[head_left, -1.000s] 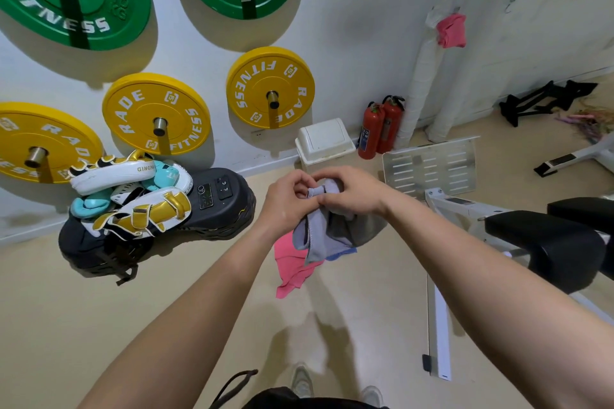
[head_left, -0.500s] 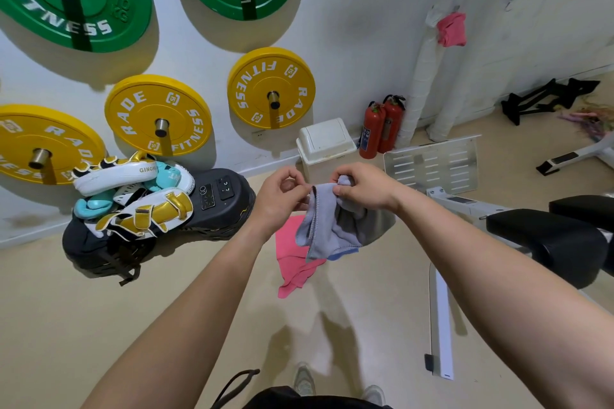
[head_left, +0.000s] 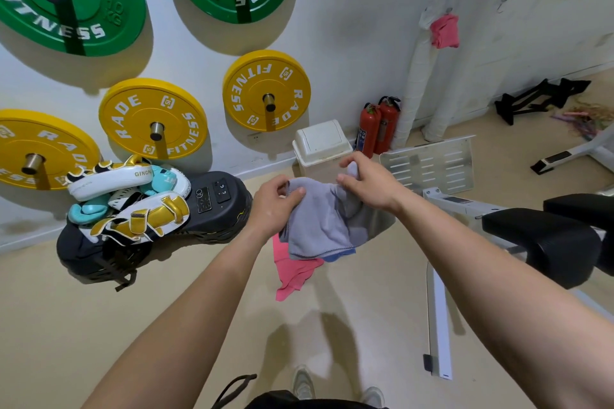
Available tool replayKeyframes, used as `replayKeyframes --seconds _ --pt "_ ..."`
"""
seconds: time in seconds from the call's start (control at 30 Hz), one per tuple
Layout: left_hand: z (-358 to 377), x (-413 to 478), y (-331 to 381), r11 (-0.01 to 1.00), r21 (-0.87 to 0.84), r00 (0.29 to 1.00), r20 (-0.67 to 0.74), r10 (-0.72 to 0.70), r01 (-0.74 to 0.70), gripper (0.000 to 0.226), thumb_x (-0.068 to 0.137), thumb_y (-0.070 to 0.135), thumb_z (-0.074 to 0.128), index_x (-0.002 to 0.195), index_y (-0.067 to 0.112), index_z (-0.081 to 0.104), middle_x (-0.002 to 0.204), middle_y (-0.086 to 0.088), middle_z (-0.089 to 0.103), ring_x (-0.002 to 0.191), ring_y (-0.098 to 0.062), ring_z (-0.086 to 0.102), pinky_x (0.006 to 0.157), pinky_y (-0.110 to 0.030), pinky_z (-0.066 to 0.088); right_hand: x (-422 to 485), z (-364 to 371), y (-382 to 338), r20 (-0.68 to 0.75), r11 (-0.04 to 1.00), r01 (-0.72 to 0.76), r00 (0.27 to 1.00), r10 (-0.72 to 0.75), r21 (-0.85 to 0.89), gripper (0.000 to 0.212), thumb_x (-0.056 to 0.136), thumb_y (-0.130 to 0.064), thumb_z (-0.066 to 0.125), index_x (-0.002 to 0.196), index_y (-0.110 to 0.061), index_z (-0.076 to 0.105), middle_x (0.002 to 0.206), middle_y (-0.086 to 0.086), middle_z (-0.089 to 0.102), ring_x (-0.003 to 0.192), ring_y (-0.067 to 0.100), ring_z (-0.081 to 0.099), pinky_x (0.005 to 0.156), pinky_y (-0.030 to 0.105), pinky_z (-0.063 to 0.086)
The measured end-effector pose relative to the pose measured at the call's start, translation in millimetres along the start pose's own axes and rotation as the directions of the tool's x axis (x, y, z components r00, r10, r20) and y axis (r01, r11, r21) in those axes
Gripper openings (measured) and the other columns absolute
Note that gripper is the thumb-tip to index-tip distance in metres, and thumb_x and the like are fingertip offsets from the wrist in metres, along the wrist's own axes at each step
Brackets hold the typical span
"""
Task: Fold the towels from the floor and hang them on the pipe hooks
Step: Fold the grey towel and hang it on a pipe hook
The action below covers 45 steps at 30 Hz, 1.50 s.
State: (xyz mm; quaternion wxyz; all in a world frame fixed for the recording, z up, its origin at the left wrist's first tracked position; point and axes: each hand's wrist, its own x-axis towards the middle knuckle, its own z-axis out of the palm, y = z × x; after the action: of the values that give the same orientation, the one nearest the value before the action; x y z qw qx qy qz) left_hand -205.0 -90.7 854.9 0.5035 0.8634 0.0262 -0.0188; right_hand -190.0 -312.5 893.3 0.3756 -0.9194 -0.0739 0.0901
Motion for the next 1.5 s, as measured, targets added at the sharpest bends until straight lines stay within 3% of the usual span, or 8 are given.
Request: replayKeyframes --seconds 0.17,0.4,0.57,0.67,0.77,0.97,1.17,1.5 --pt "-22.6 12.9 -27.8 0.987 -0.024 0.972 -0.17 -0.161 0.159 0.034 0.094 0.031 0.061 0.089 -0.002 0.053 0.08 -0.017 0.056 0.072 -0.019 0.045 0.063 -0.036 0.036 -2.4 -14.9 29.3 -0.106 0.937 -0.256 0.952 0.287 0.24 0.024 0.092 -0.023 0.043 0.106 -0.007 0.054 0.108 0.007 0.059 0.103 0.029 0.055 0.077 0.038 0.039" --pt "-26.9 20.7 -43.7 0.97 0.039 0.94 -0.26 -0.221 0.239 0.03 0.097 0.026 0.056 0.091 -0.002 0.055 0.088 -0.02 0.062 0.077 -0.027 0.05 0.067 -0.037 0.036 7.4 -9.9 58.0 -0.221 0.88 -0.451 0.852 0.474 0.15 0.017 0.096 -0.019 0.039 0.091 -0.008 0.05 0.098 0.016 0.052 0.094 0.028 0.05 0.077 0.033 0.036" --pt "-19.0 25.3 -43.4 0.961 0.059 0.924 -0.295 -0.242 0.27 0.028 0.096 0.029 0.057 0.09 0.002 0.056 0.081 -0.01 0.056 0.08 -0.031 0.05 0.07 -0.038 0.037 7.7 -3.4 62.9 -0.314 0.842 -0.505 0.781 0.539 0.189 0.033 0.1 -0.024 0.048 0.117 0.003 0.055 0.121 0.024 0.06 0.115 0.041 0.054 0.087 0.038 0.043" --pt "-13.5 24.6 -38.9 0.955 0.068 0.913 -0.32 -0.255 0.29 0.022 0.093 0.031 0.059 0.085 0.01 0.055 0.076 -0.004 0.051 0.078 -0.027 0.046 0.069 -0.035 0.036 6.0 -1.4 64.3 -0.367 0.838 -0.487 0.753 0.546 0.247 0.025 0.088 -0.032 0.05 0.087 -0.008 0.054 0.088 0.017 0.056 0.087 0.035 0.051 0.071 0.034 0.039" --pt "-2.6 20.7 -26.6 0.967 0.029 0.916 -0.33 -0.228 0.252 0.021 0.088 0.028 0.064 0.076 0.015 0.051 0.064 0.002 0.046 0.071 -0.025 0.045 0.065 -0.033 0.033 1.2 3.8 53.1 -0.358 0.84 -0.455 0.762 0.539 0.297 0.016 0.087 -0.025 0.053 0.081 -0.011 0.052 0.083 0.009 0.056 0.081 0.031 0.05 0.069 0.034 0.042" --pt "37.0 6.9 -5.2 0.98 -0.105 0.966 -0.179 -0.186 0.169 0.018 0.075 0.035 0.073 0.075 0.021 0.062 0.06 0.009 0.053 0.061 -0.017 0.05 0.068 -0.048 0.057 -5.1 28.7 21.3 -0.261 0.895 -0.254 0.895 0.362 0.367 0.02 0.083 -0.023 0.067 0.075 -0.018 0.049 0.065 -0.004 0.049 0.061 0.015 0.044 0.056 0.028 0.035" --pt "51.2 -4.5 11.7 0.974 -0.194 0.991 -0.043 -0.128 0.117 0.018 0.066 0.048 0.071 0.077 0.033 0.071 0.068 0.01 0.067 0.075 -0.024 0.07 0.072 -0.051 0.061 -9.4 46.8 8.8 -0.196 0.883 -0.121 0.953 0.231 0.454 0.019 0.081 -0.024 0.078 0.084 -0.014 0.062 0.071 -0.005 0.055 0.063 0.01 0.048 0.063 0.026 0.041" --pt "40.1 -15.0 22.7 0.993 -0.102 0.992 0.117 -0.053 0.065 0.022 0.088 0.022 0.061 0.098 0.028 0.079 0.081 0.004 0.077 0.081 -0.013 0.074 0.071 -0.033 0.061 -19.5 47.5 10.4 -0.197 0.88 -0.07 0.963 0.182 0.47 0.008 0.086 -0.015 0.073 0.084 -0.024 0.073 0.079 -0.012 0.069 0.062 -0.003 0.06 0.065 0.016 0.047"
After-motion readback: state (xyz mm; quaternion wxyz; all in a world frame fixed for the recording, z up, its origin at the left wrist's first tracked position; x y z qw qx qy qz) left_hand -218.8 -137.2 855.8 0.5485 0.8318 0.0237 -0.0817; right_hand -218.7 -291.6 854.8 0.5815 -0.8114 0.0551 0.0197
